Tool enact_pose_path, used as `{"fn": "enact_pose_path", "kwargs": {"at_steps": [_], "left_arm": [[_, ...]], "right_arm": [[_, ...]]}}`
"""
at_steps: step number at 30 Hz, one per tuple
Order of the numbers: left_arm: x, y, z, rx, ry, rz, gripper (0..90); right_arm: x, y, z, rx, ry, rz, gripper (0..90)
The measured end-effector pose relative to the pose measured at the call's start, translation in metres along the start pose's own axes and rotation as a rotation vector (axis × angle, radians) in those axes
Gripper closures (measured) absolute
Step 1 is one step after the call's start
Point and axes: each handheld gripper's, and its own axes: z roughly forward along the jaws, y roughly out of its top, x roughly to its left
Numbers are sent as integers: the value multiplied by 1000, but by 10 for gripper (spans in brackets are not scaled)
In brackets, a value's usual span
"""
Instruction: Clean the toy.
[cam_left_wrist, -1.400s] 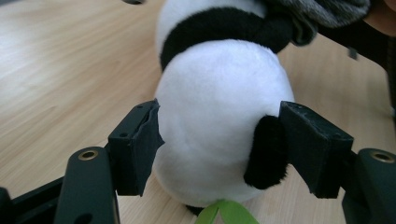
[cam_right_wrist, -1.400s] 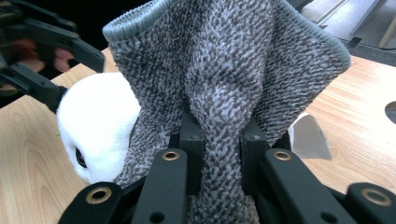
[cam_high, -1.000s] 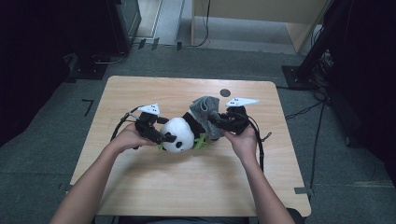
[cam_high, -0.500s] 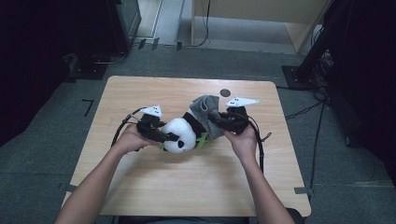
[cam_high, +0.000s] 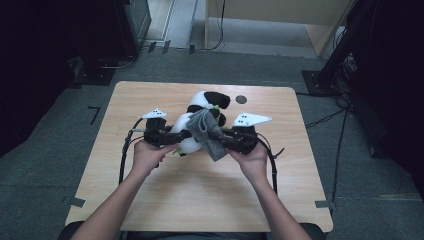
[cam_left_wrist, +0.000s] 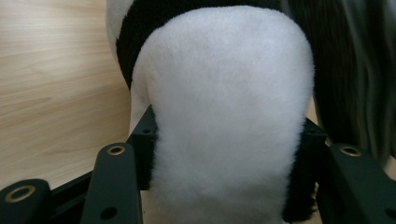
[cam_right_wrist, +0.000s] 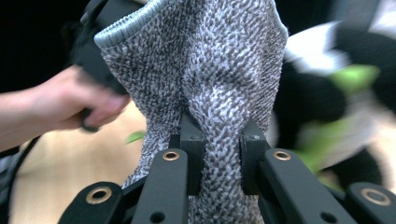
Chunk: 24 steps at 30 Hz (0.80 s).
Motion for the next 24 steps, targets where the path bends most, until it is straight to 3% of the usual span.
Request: {"fn": "enact_pose_path", "kwargs": {"at_steps": [4, 8, 11, 15, 18, 24], "left_arm": [[1, -4, 0, -29, 11, -59, 430], [-2, -10, 1, -51, -31, -128, 430], [-7, -12, 2, -57, -17, -123, 435], [-5, -12, 1, -65, -33, -156, 435], [-7, -12, 0, -68, -31, -147, 434], [-7, -11, -1, -67, -36, -137, 433]], "right_arm": [[16, -10, 21, 44, 58, -52, 784], [25, -16, 45, 101, 75, -65, 786], [27, -25, 57, 125, 98, -56, 788], [34, -34, 71, 206, 62, -114, 789], [37, -40, 78, 234, 31, -133, 789], [27, -55, 91, 304, 4, -86, 790]]}}
